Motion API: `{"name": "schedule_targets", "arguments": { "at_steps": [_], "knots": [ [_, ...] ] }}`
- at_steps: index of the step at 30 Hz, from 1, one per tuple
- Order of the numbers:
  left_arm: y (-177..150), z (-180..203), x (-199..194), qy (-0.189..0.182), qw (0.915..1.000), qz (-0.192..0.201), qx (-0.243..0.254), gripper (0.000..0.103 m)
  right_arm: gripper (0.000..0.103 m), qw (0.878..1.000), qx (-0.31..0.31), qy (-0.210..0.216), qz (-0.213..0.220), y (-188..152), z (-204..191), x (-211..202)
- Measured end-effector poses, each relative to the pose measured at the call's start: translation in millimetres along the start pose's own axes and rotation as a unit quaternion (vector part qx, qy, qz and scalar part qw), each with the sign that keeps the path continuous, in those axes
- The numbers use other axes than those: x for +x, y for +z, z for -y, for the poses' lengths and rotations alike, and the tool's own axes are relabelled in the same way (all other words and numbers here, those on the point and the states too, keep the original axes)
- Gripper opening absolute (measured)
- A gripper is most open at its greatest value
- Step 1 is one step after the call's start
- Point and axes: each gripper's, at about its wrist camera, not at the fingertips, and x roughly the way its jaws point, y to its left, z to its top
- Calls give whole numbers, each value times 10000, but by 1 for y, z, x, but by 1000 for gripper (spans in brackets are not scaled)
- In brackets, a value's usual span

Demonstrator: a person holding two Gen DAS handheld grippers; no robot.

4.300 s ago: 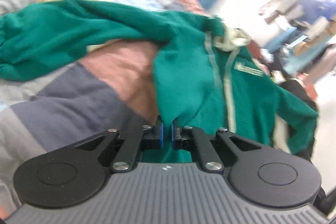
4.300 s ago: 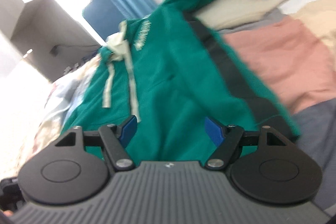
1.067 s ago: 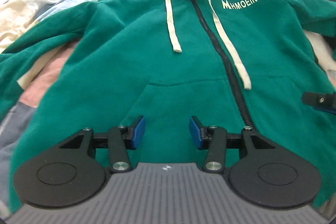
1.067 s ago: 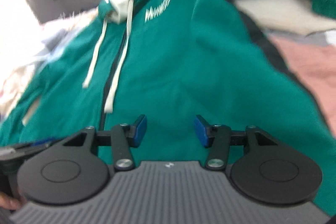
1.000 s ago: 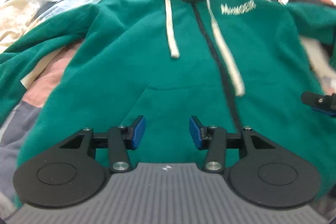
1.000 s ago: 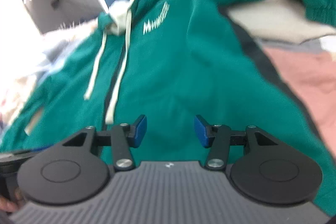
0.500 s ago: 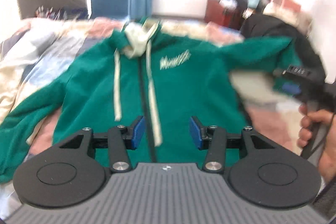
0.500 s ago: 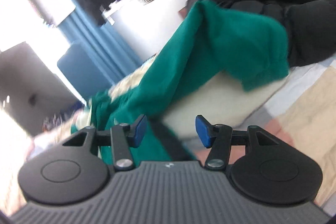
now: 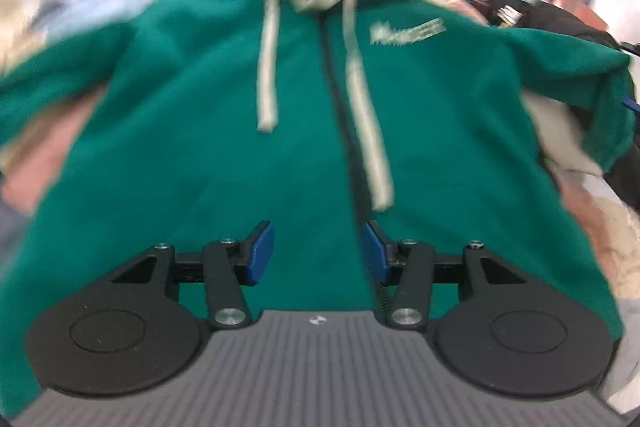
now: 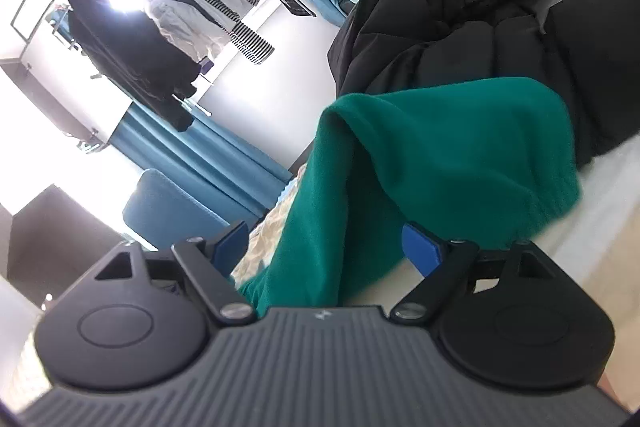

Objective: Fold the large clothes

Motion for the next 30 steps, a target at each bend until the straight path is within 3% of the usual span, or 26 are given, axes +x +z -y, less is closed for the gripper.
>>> {"name": "schedule_targets", "arguments": {
  "at_steps": [3, 7, 13, 15, 16, 17, 18, 19, 22, 27, 30],
  "knots": [
    [-15, -18, 25, -30, 9997, -198, -135, 55, 86, 9999, 37, -62, 144, 5, -2, 25],
    [-9, -17, 35, 1, 9997, -52, 240, 55, 86, 9987, 190, -292, 376, 13, -1, 58],
    [0, -31, 48, -479, 9985, -149, -239, 55, 86, 9889, 646, -787, 1079, 30, 6, 85],
    [4, -31, 51, -458, 9988, -49, -175, 55, 81, 9852, 661, -942, 1275, 33, 8, 88],
    [5, -32, 53, -409, 9991, -5, -142, 55, 72, 9838, 593, -1094, 1291, 34, 8, 90],
    [7, -33, 54, -402, 9991, 13, -136, 55, 51, 9824, 443, -1338, 1225, 36, 4, 96],
    [9, -35, 55, -437, 9989, 10, -178, 55, 41, 9794, 217, -1663, 1124, 37, 1, 99],
    [12, -37, 54, -464, 9986, 8, -237, 55, 34, 9769, 1, -1862, 1051, 37, -3, 101],
    [19, -42, 50, -433, 9986, 68, -307, 55, 14, 9759, -301, -1912, 1011, 39, -15, 91],
    [27, -57, 36, -260, 9976, 310, -565, 55, 12, 9693, -1289, -1677, 1257, 32, -72, 54],
    [34, -70, 20, -185, 9956, 514, -759, 55, 11, 9457, -2587, -1333, 1447, 7, -124, 26]
  ]
}}
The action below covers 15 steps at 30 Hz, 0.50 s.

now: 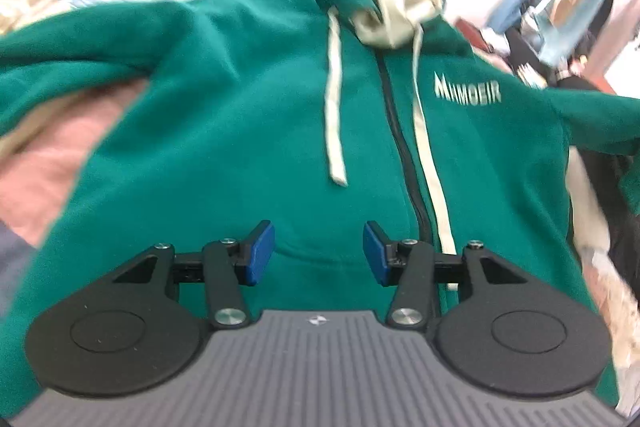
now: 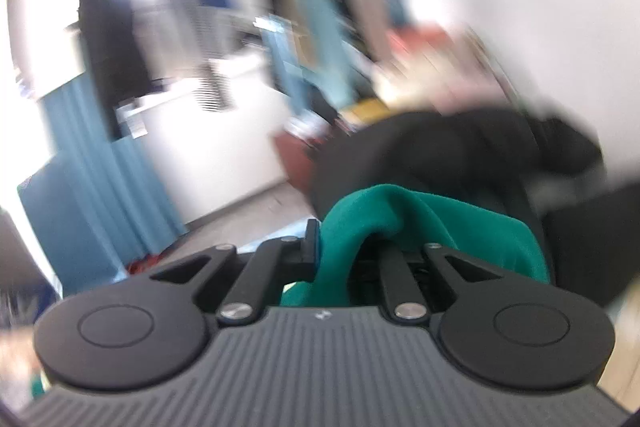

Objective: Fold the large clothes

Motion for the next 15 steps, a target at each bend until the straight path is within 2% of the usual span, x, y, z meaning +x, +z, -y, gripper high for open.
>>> {"name": "schedule_targets", "arguments": {
  "at_steps": [1, 3, 6, 8, 9, 10, 12, 15],
  "knots": [
    [4, -4, -5, -1, 10000, 74, -54, 55, 11, 9989, -426, 153, 129, 0, -15, -13],
    [13, -11, -17, -151, 9997, 152, -112, 55, 11, 9883, -1403, 472, 377, -6, -52, -46],
    [19, -24, -40, -224, 9982, 475, -299, 55, 11, 9553, -2694, 1065, 595, -36, -101, -95],
    [20, -33, -51, -229, 9972, 628, -330, 55, 11, 9420, -2895, 1647, 425, -57, -121, -127],
    [20, -37, -55, -207, 9969, 667, -352, 55, 11, 9312, -3091, 1898, 364, -74, -133, -143],
    [19, -41, -59, -200, 9967, 683, -383, 55, 11, 9173, -3386, 2063, 363, -92, -144, -156],
    [17, -49, -64, -258, 9963, 685, -456, 55, 11, 8807, -4077, 2392, 315, -137, -165, -182],
    [17, -58, -69, -303, 9957, 702, -516, 55, 11, 8371, -4721, 2763, -36, -204, -183, -207]
  ]
}}
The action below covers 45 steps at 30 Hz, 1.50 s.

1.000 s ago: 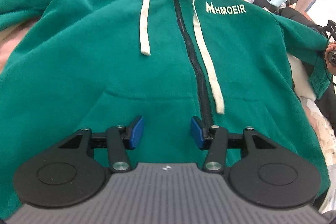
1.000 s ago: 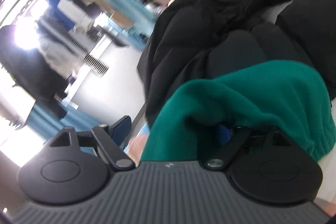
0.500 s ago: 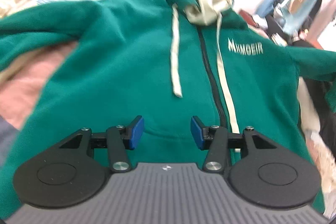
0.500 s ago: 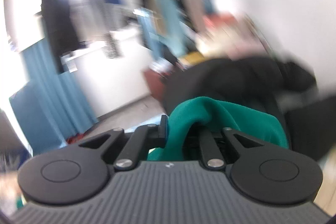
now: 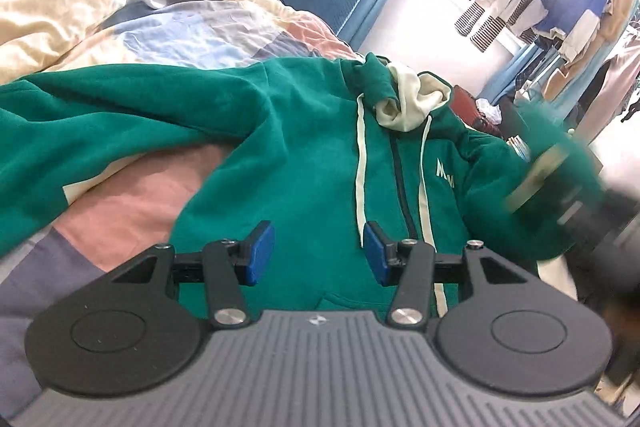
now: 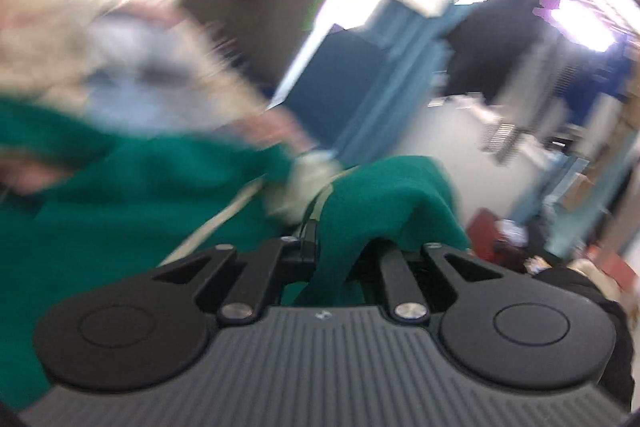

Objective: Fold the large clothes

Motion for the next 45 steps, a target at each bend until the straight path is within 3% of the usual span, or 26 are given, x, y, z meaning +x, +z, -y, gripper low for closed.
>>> {"name": "schedule_targets", "arguments": {
  "at_steps": [4, 9, 13, 17, 21, 23, 27, 31, 34, 37, 39, 42, 44, 45],
  "knots": [
    [-2, -9, -2, -78, 9999, 28, -72, 55, 12, 9933, -933, 579, -363, -33, -77, 6],
    [1, -17, 9, -233, 9993, -3, -289, 55, 14, 9864, -1208, 907, -647, -61, -107, 9],
    [-3, -14, 23, -372, 9986, -125, -367, 55, 25, 9873, -452, 1260, -850, -59, -83, -4],
    [-8, -7, 34, -490, 9979, -205, -377, 55, 53, 9817, 546, 1641, -802, -57, -56, -23],
    [-12, 7, 41, -575, 9977, -236, -276, 56, 54, 9685, 1563, 1764, -809, -61, -18, -34],
    [-14, 19, 44, -644, 9977, -172, -91, 56, 54, 9599, 2124, 1557, -961, -64, 4, -28],
    [-19, 50, 53, -784, 9955, 19, 537, 60, 54, 9224, 3474, 1051, -1322, -86, 47, -5],
    [-26, 78, 71, -993, 9895, 125, 1039, 60, 56, 8832, 4445, 536, -1398, -120, 78, 21],
    [-34, 97, 91, -1061, 9838, 92, 1444, 60, 52, 8437, 5156, 570, -1381, -149, 93, 37],
    [-48, 113, 112, -685, 9786, 62, 1942, 60, 43, 8109, 5641, 943, -1240, -169, 94, 61],
    [-56, 117, 122, -449, 9763, 162, 2109, 60, 38, 7989, 5781, 1183, -1163, -175, 90, 71],
    [-57, 116, 129, -249, 9764, 352, 2114, 60, 24, 7935, 5872, 1249, -998, -179, 87, 80],
    [-56, 112, 132, -144, 9769, 362, 2101, 54, 13, 7938, 5871, 1300, -907, -180, 87, 83],
    [-56, 110, 133, -86, 9773, 354, 2089, 42, 10, 7979, 5825, 1295, -856, -178, 92, 86]
  ]
}}
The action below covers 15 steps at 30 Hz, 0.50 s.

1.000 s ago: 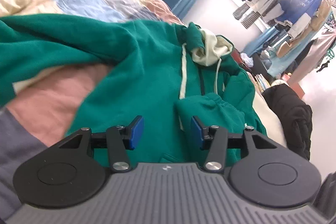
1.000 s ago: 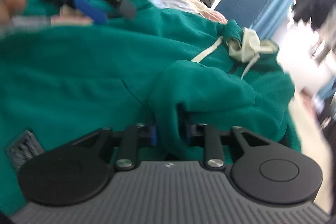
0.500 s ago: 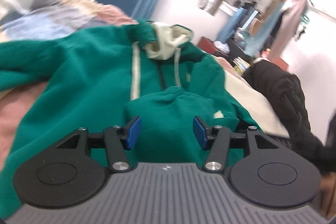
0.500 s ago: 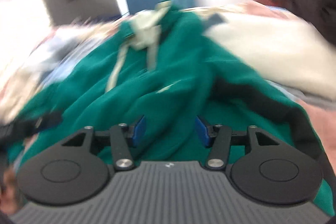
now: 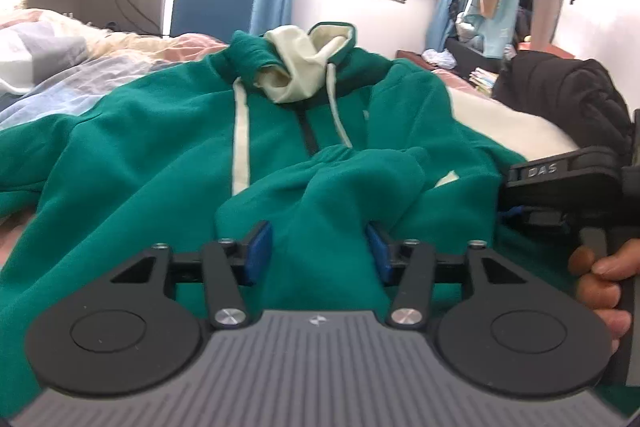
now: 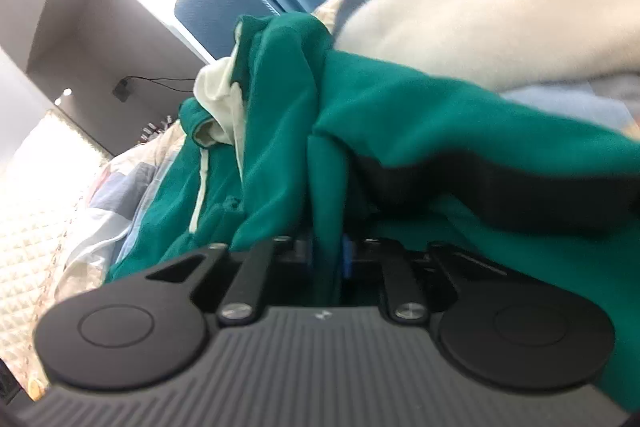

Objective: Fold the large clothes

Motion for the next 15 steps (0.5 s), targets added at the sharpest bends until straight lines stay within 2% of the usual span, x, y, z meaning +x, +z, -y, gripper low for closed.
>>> {"name": "schedule_targets", "arguments": {
  "at_steps": [1, 4, 7, 10, 13, 15],
  "knots": [
    [0, -3, -1, 94, 9999, -43, -51, 29, 8, 10000, -71, 24, 65, 2, -2, -1],
    [6, -20, -6, 207, 9982, -45, -567, 17, 7, 9992, -221, -38, 334, 7, -9, -11],
    [11, -36, -24, 425, 9943, 125, -970, 14, 7, 9961, -427, -165, 756, 14, -17, -32],
    [10, -51, -48, 541, 9876, 209, -1455, 13, 7, 9937, -419, -316, 987, 19, -17, -46],
    [-1, -56, -74, 560, 9844, 30, -1669, 13, 7, 9907, -520, -563, 1126, 17, -18, -53],
    [-11, -54, -88, 563, 9836, -266, -1695, 13, 7, 9881, -712, -827, 1082, 12, -19, -53]
  ]
}}
